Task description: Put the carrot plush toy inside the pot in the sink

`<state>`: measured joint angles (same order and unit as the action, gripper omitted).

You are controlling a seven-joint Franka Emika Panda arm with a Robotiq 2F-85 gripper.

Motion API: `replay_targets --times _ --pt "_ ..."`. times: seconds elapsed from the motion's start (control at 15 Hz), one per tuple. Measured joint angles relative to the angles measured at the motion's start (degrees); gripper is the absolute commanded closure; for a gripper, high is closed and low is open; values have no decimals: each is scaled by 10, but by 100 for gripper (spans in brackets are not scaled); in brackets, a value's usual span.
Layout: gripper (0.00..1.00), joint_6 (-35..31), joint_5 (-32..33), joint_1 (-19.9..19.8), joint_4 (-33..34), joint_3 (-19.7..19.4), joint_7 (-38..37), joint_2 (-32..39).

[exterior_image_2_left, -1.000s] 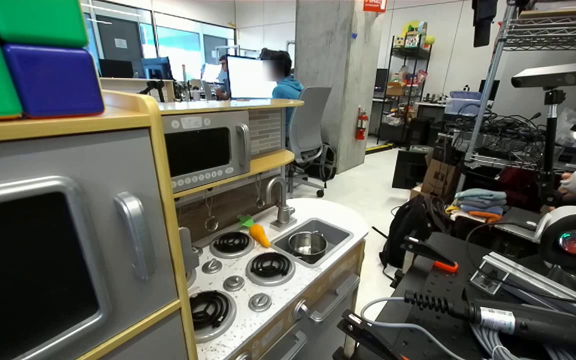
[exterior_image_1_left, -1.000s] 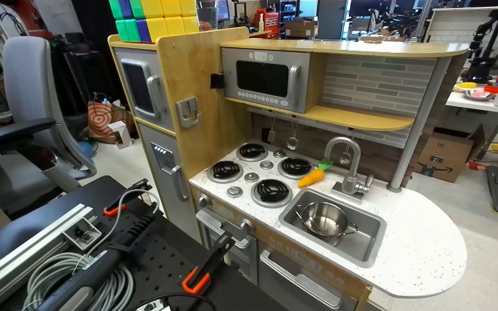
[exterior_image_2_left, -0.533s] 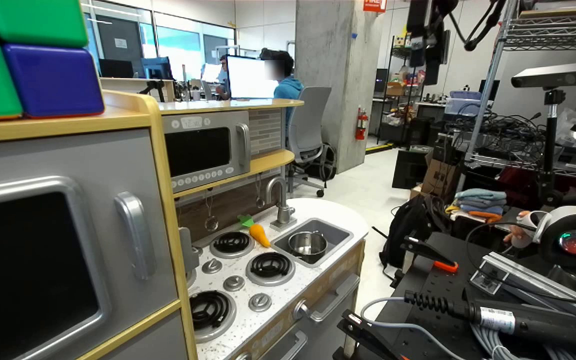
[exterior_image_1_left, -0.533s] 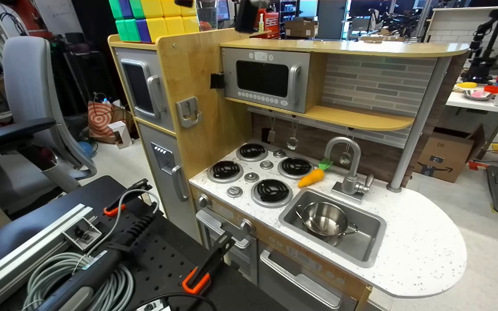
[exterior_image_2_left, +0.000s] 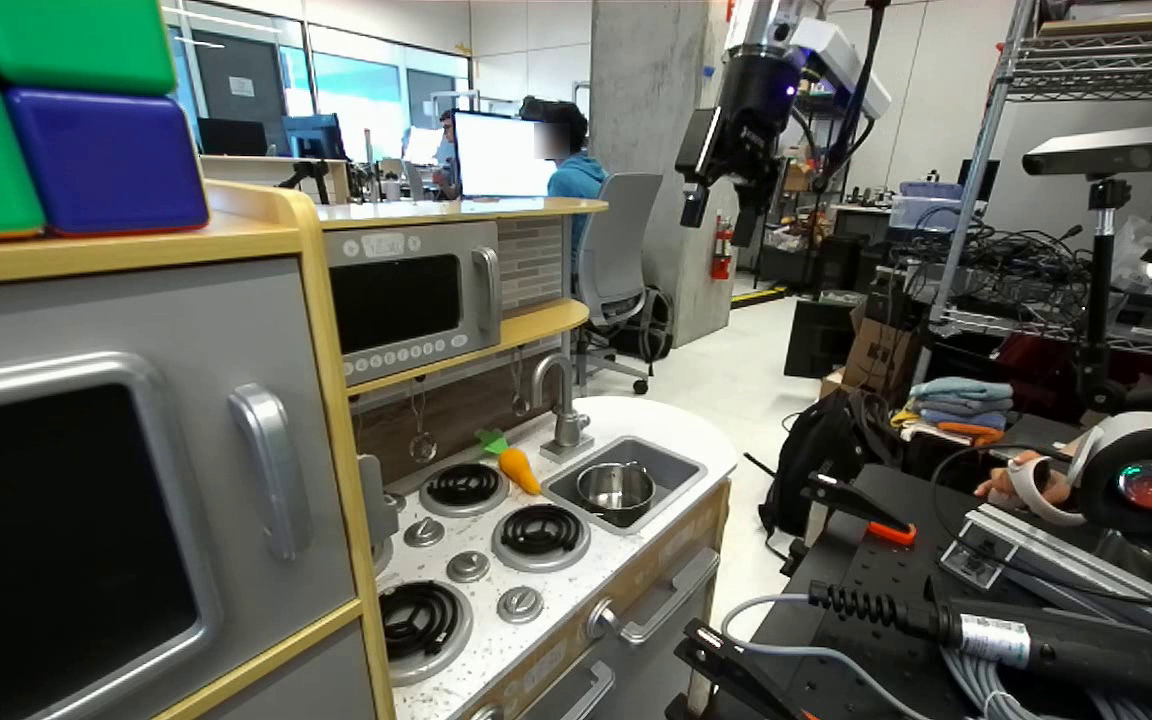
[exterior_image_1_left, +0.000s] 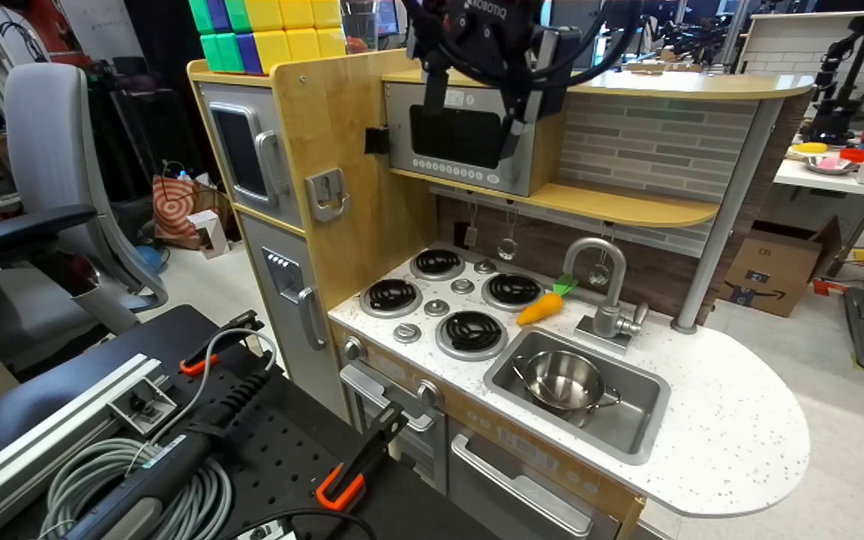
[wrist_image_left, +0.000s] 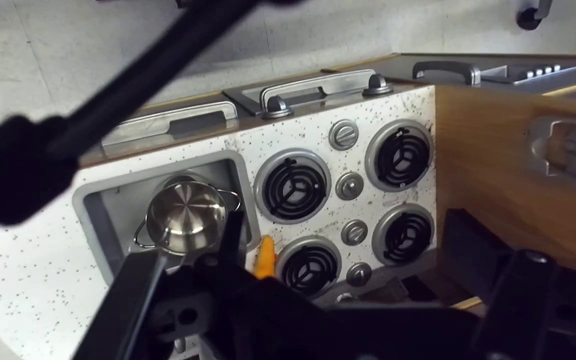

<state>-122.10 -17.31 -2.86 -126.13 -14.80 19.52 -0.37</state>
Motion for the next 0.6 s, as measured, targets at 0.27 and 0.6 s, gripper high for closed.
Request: replay_targets --times 0.27,0.6 --pt "0 -102 -24 -10 14 24 0 45" --pt "0 -142 -23 -19 45 49 -29 101"
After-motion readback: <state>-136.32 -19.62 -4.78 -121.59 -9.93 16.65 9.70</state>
